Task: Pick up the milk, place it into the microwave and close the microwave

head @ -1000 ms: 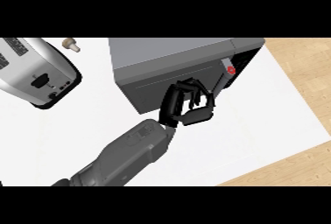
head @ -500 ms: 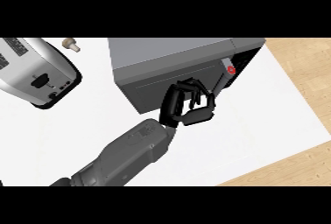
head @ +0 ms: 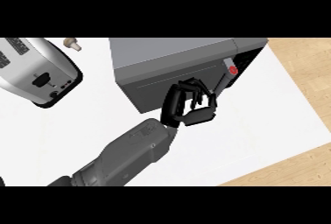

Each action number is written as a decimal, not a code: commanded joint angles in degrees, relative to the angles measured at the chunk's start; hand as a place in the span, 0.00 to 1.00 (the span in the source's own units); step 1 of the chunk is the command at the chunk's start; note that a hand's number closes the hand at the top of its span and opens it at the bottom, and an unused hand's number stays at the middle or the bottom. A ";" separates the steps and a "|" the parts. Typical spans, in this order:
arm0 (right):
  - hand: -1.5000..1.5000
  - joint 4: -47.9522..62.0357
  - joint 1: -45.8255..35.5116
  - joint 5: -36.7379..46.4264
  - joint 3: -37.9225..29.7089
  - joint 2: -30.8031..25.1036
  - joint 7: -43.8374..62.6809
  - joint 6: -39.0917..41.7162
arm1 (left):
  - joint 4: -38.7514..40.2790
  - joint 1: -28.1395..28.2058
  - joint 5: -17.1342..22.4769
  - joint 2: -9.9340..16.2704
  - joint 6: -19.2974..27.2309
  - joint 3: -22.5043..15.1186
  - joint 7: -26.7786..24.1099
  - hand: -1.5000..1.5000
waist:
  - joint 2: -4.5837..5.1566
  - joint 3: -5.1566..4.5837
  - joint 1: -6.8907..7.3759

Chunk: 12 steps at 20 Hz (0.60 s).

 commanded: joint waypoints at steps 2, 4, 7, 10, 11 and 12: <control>0.00 3.09 -1.09 -1.63 -0.18 -0.55 0.27 0.95 | 4.81 -5.98 1.55 0.03 -0.80 2.55 1.36 1.00 | 0.76 -0.16 -0.46; 0.00 3.96 -2.20 -2.20 -0.78 -1.38 -0.39 1.62 | 4.94 -5.97 1.85 0.03 -0.81 2.28 0.97 1.00 | 0.77 -0.13 -0.22; 0.00 5.97 -2.30 -2.69 -0.94 -2.04 -0.04 2.41 | 5.08 -5.77 2.59 0.03 -1.04 1.92 0.09 1.00 | 0.79 -0.15 -0.23; 0.00 7.15 -3.37 -3.52 -1.08 -2.62 -0.28 3.17 | 5.34 -6.54 3.62 0.03 -0.97 1.80 0.59 1.00 | 0.70 -0.13 -0.21; 0.00 7.39 -3.72 -3.20 -1.02 -3.20 -0.23 3.40 | 5.35 -6.61 3.49 0.03 -0.93 1.51 -0.09 1.00 | 0.76 -0.17 0.00; 0.00 8.45 -4.31 -4.00 -1.57 -3.37 -0.41 3.45 | 5.21 -6.44 3.88 0.03 -1.35 1.47 0.03 1.00 | 1.04 -0.12 0.05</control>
